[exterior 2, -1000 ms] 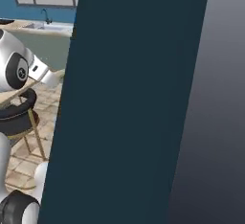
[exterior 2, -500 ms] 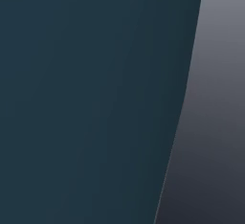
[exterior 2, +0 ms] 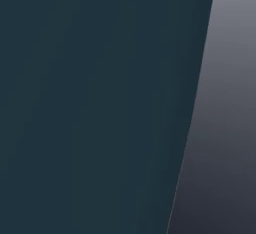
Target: Take the fish out of the fridge, briefly rinse it in the sink, and place it on the tray next to the sink.
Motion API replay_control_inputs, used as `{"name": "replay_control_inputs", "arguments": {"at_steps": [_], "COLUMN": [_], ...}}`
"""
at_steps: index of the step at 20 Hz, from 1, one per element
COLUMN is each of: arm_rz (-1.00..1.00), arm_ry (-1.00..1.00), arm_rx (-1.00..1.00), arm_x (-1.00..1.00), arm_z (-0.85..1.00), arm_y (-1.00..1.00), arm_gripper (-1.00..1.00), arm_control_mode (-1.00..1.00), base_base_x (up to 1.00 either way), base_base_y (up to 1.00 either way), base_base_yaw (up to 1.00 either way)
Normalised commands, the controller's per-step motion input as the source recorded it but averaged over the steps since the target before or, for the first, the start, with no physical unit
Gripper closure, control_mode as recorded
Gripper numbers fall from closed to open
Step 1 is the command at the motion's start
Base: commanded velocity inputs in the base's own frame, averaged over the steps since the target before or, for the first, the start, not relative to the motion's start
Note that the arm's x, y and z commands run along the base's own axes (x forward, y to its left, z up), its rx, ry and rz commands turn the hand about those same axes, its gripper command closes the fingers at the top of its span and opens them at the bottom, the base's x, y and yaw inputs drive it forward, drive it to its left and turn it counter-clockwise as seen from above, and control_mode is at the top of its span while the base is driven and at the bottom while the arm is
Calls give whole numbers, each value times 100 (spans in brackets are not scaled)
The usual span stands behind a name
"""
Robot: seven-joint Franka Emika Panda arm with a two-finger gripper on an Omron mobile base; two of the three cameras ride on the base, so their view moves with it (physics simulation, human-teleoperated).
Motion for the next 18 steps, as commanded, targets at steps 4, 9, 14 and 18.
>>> {"name": "replay_control_inputs", "arguments": {"at_steps": [4, 9, 14, 18], "arm_rz": [0, 0, 0, 0], "arm_ry": [0, 0, 0, 0], "arm_rx": [0, 0, 0, 0], "arm_x": [0, 0, 0, 0], "arm_z": [0, 0, 0, 0], "arm_y": [0, 0, 0, 0], "arm_gripper": [100, 100, 100, 100], "arm_control_mode": [100, 100, 100, 100], "base_base_x": [100, 100, 100, 100], "base_base_y": [61, 77, 71, 68], "base_base_yaw": [-3, -3, -2, -1]}}
